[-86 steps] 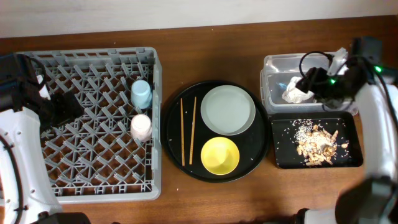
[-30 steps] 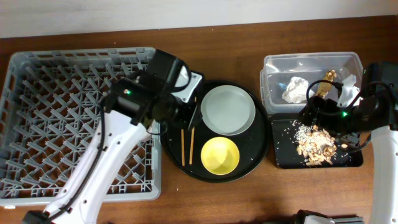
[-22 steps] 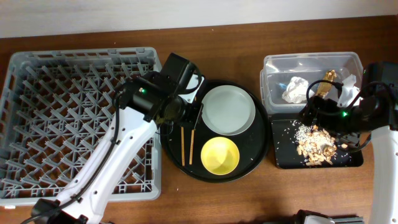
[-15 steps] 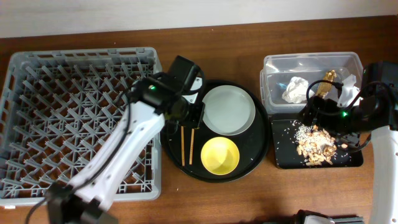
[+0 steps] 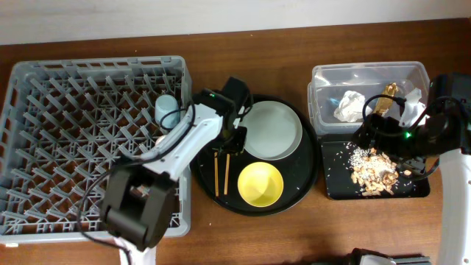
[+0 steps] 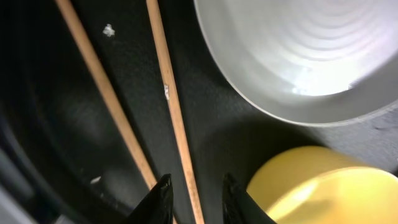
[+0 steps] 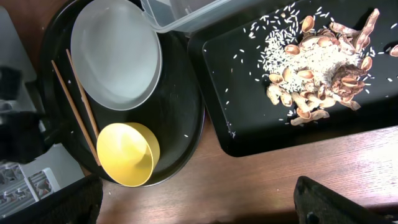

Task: Sort waste into correct bins and load items into the dishwasher rack
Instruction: 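Reach the left gripper to the tray and grasp one chopstick, then carry the chopstick into the rack with the left gripper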

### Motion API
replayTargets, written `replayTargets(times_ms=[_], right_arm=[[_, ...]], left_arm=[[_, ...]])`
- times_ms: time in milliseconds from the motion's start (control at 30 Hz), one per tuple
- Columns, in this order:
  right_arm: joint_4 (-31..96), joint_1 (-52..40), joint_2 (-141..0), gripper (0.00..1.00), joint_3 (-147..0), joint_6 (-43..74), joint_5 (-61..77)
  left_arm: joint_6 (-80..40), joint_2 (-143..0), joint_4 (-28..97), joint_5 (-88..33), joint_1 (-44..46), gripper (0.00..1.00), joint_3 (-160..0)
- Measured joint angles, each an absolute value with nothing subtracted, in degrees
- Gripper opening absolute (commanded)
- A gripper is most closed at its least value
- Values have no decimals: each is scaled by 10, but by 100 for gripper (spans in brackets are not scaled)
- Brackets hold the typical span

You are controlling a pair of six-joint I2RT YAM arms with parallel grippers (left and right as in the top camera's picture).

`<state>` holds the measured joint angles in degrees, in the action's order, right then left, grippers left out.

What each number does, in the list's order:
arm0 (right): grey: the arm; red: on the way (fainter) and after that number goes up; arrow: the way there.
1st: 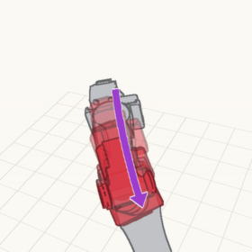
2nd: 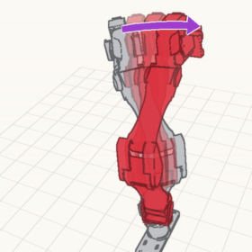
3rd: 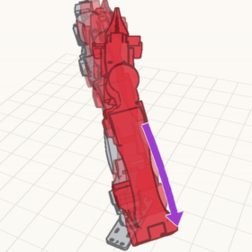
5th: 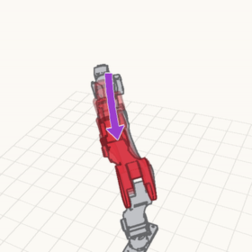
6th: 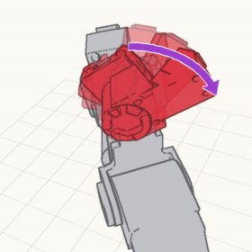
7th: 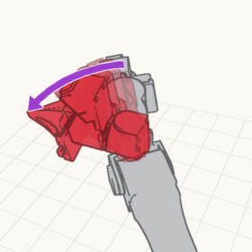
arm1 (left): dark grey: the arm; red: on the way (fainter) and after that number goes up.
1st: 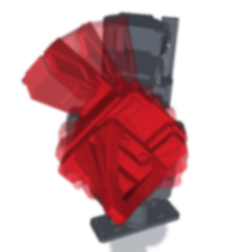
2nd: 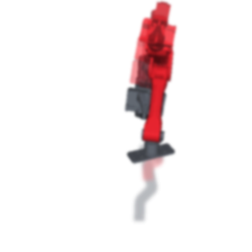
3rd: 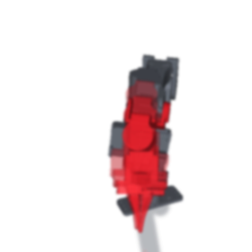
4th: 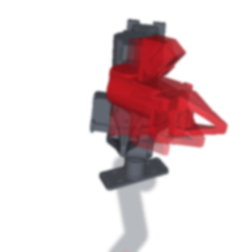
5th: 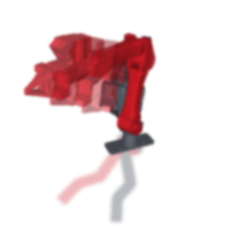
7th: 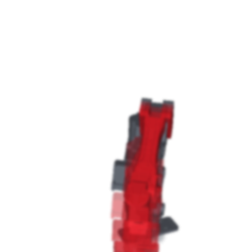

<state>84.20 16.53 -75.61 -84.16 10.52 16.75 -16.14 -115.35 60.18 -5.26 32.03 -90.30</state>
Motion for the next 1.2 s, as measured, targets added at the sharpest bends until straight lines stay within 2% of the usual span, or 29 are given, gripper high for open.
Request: replayTargets(times_ms=[333, 767, 833, 1200], right_arm=[[842, 165, -756, 99, -842, 105, 168], [842, 165, -756, 99, -842, 105, 167], [842, 165, -756, 99, -842, 105, 167], [842, 165, -756, 99, -842, 105, 167]], left_arm=[[-163, -1205, 571, -51, 320, 18, -902], [-164, -1215, 514, -44, 320, 19, -866], [-164, -1215, 514, -44, 320, 2, -866], [-168, -1214, 521, -18, 325, 1, -870]])
